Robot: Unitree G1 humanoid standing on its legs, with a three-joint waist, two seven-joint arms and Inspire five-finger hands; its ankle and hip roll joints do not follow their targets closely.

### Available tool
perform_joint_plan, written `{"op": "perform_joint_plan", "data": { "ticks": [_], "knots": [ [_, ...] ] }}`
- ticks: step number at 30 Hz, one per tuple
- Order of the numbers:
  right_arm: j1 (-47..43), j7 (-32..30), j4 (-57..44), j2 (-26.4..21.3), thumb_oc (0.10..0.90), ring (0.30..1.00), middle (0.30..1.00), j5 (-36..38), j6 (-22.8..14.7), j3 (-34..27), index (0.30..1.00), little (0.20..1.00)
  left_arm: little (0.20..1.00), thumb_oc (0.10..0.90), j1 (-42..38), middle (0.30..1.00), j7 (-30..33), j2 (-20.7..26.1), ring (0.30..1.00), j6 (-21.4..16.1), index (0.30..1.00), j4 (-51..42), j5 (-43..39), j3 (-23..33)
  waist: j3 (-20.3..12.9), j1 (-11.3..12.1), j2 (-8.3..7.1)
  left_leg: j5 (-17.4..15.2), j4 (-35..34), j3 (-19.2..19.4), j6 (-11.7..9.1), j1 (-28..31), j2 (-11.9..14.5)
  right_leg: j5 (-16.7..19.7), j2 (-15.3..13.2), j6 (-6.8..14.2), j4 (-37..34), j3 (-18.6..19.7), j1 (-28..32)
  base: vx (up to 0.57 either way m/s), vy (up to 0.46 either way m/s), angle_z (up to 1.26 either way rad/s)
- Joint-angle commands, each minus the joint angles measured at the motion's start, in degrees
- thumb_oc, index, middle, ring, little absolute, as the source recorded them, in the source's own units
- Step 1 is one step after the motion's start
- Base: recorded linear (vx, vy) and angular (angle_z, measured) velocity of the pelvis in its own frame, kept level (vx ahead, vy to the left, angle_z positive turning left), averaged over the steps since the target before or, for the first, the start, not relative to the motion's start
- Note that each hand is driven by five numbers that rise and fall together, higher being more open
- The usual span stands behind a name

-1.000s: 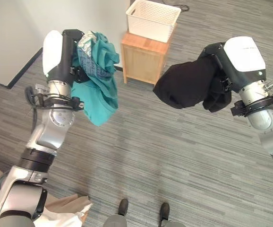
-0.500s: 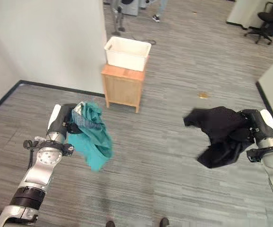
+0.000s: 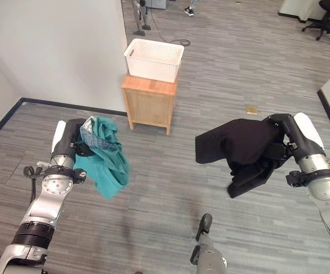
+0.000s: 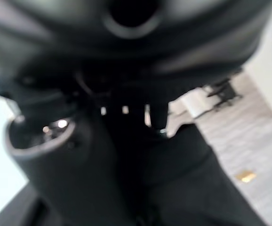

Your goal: Pick up bed clothes into laundry basket.

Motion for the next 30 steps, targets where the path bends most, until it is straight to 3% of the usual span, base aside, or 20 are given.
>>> {"op": "perform_joint_plan", "data": {
  "ticks": [1,2,4,5,7,8,9,10,11,13,16,18,20,21,22,24,25,26,27,30],
  "knots": [
    [-7.7,-5.1,-4.2,-3.7,0.4,0.3,0.3,-0.9,-3.6,-5.4,0.3,0.3,0.3,0.4,-3.4,0.3,2.0,1.5,0.3,-8.5,0.3,-9.9,-0.8,4.1,-8.1,-0.6,0.73,8.6,13.6,3.4,-4.5,2.3,9.8,-4.6,2.3,2.5,-1.6,0.3,2.0,0.3,-0.34,0.22],
    [-8.2,-5.8,-4.6,-3.6,0.4,0.3,0.3,-1.0,-4.1,-5.3,0.3,0.3,0.3,0.4,-2.7,0.3,2.1,1.5,0.3,-8.4,0.3,-10.5,-0.9,4.8,-8.0,0.0,0.2,12.8,21.8,1.6,-4.3,-1.3,11.0,-6.3,4.0,0.3,-2.4,-0.1,4.3,0.49,-0.482,0.02],
    [-8.7,-6.8,-6.1,-3.1,0.4,0.3,0.3,-1.4,-4.3,-5.4,0.3,0.3,0.3,0.4,-1.3,0.3,2.6,1.4,0.3,-8.3,0.3,-11.8,-0.1,5.7,-7.7,1.4,-1.25,15.9,32.0,-0.7,-2.7,-6.4,10.9,-9.2,6.2,-2.7,-4.5,0.1,9.3,0.6,-0.49,-0.26],
    [-9.1,-7.0,-7.6,-2.5,0.4,0.3,0.3,-1.9,-4.3,-5.0,0.3,0.3,0.3,0.4,0.6,0.3,3.1,0.3,0.3,-8.2,0.3,-13.2,0.2,6.3,-6.7,4.0,-3.66,10.3,38.0,-2.1,-0.6,-14.2,6.6,-11.7,6.7,-3.4,-5.7,2.4,13.2,0.7,-0.427,-0.52],
    [-9.4,-6.5,-8.2,-2.4,0.4,0.3,0.3,-2.3,-4.5,-4.3,0.3,0.3,0.3,0.4,2.8,0.3,2.9,-0.9,0.3,-8.5,0.3,-14.7,0.7,6.9,-5.3,6.7,-4.45,4.4,36.7,-0.6,1.3,-21.6,2.4,-13.7,7.5,-2.8,-6.0,4.8,16.2,0.47,-0.179,-0.43],
    [-9.4,-6.5,-8.2,-2.5,0.4,0.3,0.3,-2.3,-4.5,-4.3,0.3,0.3,0.3,0.4,2.9,0.3,2.9,-1.0,0.3,-8.5,0.3,-14.8,0.7,7.0,-5.4,6.8,-4.65,4.7,36.5,-0.2,1.6,-21.7,2.1,-13.5,7.2,-2.8,-6.0,5.0,15.9,0.37,0.024,-1.08],
    [-9.6,-6.6,-8.0,-3.3,0.4,0.3,0.3,-2.5,-4.9,-3.9,0.3,0.3,0.3,0.4,4.2,0.3,3.0,-1.5,0.3,-8.5,0.3,-16.0,2.4,7.3,-5.0,8.6,-4.53,2.7,29.1,2.9,3.6,-25.5,-0.2,-15.0,7.6,-1.9,-6.1,6.5,17.9,0.41,0.047,-1.21],
    [-9.2,-6.7,-8.0,-3.4,0.4,0.3,0.3,-2.9,-5.1,-3.9,0.3,0.3,0.3,0.4,5.2,0.3,3.3,-2.0,0.3,-8.7,0.3,-16.5,3.3,7.7,-4.7,9.4,-3.85,3.4,24.8,4.3,4.0,-27.4,-0.6,-16.4,8.5,-1.6,-6.1,6.8,19.3,0.56,0.071,-1.09],
    [-8.9,-7.0,-7.6,-3.2,0.4,0.3,0.3,-3.2,-5.3,-3.9,0.3,0.3,0.3,0.4,6.0,0.3,3.3,-2.3,0.3,-8.8,0.3,-17.3,3.6,7.9,-4.6,10.2,-3.07,7.0,19.9,6.4,4.0,-30.1,-0.9,-17.2,10.0,-1.4,-6.3,7.1,20.8,0.46,0.082,-0.46],
    [-8.8,-7.6,-7.2,-3.4,0.4,0.3,0.3,-3.9,-5.6,-4.0,0.3,0.3,0.3,0.4,7.4,0.3,3.5,-3.4,0.3,-9.0,0.3,-18.9,3.8,8.4,-4.7,11.6,-2.04,12.7,8.6,10.9,3.0,-30.4,-0.5,-19.7,11.8,-1.0,-6.2,7.7,24.2,0.52,0.052,-0.69],
    [-9.7,-8.9,-6.5,-4.1,0.4,0.3,0.3,-4.2,-5.3,-4.4,0.3,0.3,0.3,0.4,7.2,0.3,4.2,-3.3,0.3,-9.0,0.3,-19.5,3.1,7.7,-5.2,11.8,-1.78,13.8,2.2,18.8,3.1,-33.1,2.3,-22.6,13.0,-0.3,-5.5,6.9,28.1,0.5,0.047,-0.6],
    [-9.8,-9.1,-7.7,-3.9,0.4,0.3,0.3,-4.4,-5.5,-4.8,0.3,0.3,0.3,0.4,9.5,0.3,3.3,-2.4,0.3,-8.9,0.3,-22.0,2.3,8.5,-6.2,13.1,-1.49,16.0,0.8,22.8,5.2,-31.2,2.5,-24.5,13.9,-0.1,-0.6,6.7,28.5,0.46,0.07,0.09],
    [-10.5,-8.8,-7.9,-3.7,0.4,0.3,0.3,-5.1,-5.8,-4.7,0.3,0.3,0.3,0.4,11.8,0.3,2.5,-2.8,0.3,-9.0,0.3,-23.5,1.2,9.1,-7.2,15.1,-1.96,15.7,-0.3,22.0,7.2,-28.9,0.8,-22.3,13.0,2.3,9.0,5.8,27.9,0.45,0.101,0.32],
    [-10.0,-8.8,-8.4,-3.7,0.4,0.3,0.3,-5.7,-5.3,-5.5,0.3,0.3,0.3,0.4,13.0,0.3,2.1,-3.3,0.3,-8.9,0.3,-23.8,0.1,9.3,-7.6,15.1,-2.8,15.3,-0.3,22.6,8.4,-27.1,-0.7,-18.1,10.4,5.6,15.4,4.9,26.4,0.44,0.112,0.02],
    [-9.7,-8.8,-8.6,-3.6,0.4,0.3,0.3,-6.5,-4.9,-6.0,0.3,0.3,0.3,0.4,13.7,0.3,2.0,-3.8,0.3,-8.9,0.3,-24.2,-0.7,9.3,-7.3,14.6,-3.12,14.7,0.3,22.1,9.4,-25.4,-1.7,-11.8,8.8,7.3,22.3,5.3,24.3,0.43,0.128,0.06],
    [-10.0,-9.6,-9.4,-3.6,0.4,0.3,0.3,-7.5,-4.6,-7.1,0.3,0.3,0.3,0.4,14.6,0.3,0.9,-3.9,0.3,-9.2,0.3,-24.6,-3.0,8.6,-6.3,12.6,-1.83,13.4,-0.9,20.4,10.0,-21.0,-1.1,-9.7,6.4,7.1,34.6,7.0,15.9,0.32,0.08,0.25],
    [-10.0,-9.7,-9.4,-3.6,0.4,0.3,0.3,-7.5,-4.6,-7.0,0.3,0.3,0.3,0.4,14.7,0.3,0.8,-3.9,0.3,-9.2,0.3,-24.6,-3.1,8.7,-6.3,12.5,-1.97,13.3,-0.8,20.4,10.1,-21.2,-1.3,-10.0,6.0,7.1,35.4,7.0,15.4,0.27,-0.058,0.85],
    [-9.8,-10.0,-10.7,-4.4,0.4,0.3,0.3,-7.7,-4.6,-8.5,0.3,0.3,0.3,0.4,15.8,0.3,-1.2,-3.5,0.3,-10.1,0.3,-26.2,-5.8,9.6,-5.9,11.2,-1.61,12.4,-1.1,19.3,9.3,-19.1,-0.9,-12.1,1.2,6.1,32.2,4.7,12.8,0.22,-0.119,1.01],
    [-9.2,-10.3,-11.5,-5.0,0.4,0.3,0.3,-8.1,-4.5,-9.7,0.3,0.3,0.3,0.4,16.5,0.3,-1.9,-2.9,0.3,-10.7,0.3,-27.0,-6.4,10.1,-5.7,10.6,-1.26,12.2,-1.5,18.3,8.4,-18.6,-0.5,-15.1,0.3,4.4,28.0,4.4,11.5,0.3,-0.168,0.86],
    [-6.1,-10.4,-13.2,-5.2,0.4,0.3,0.3,-9.2,-4.4,-12.9,0.3,0.3,0.3,0.4,17.9,0.3,-3.1,-2.7,0.3,-11.4,0.3,-28.1,-8.1,10.9,-5.8,8.1,-1.63,12.0,-1.6,14.4,6.6,-18.3,-0.3,-17.9,2.6,3.3,16.5,7.5,11.1,0.18,-0.139,1.1]
  ]
}}
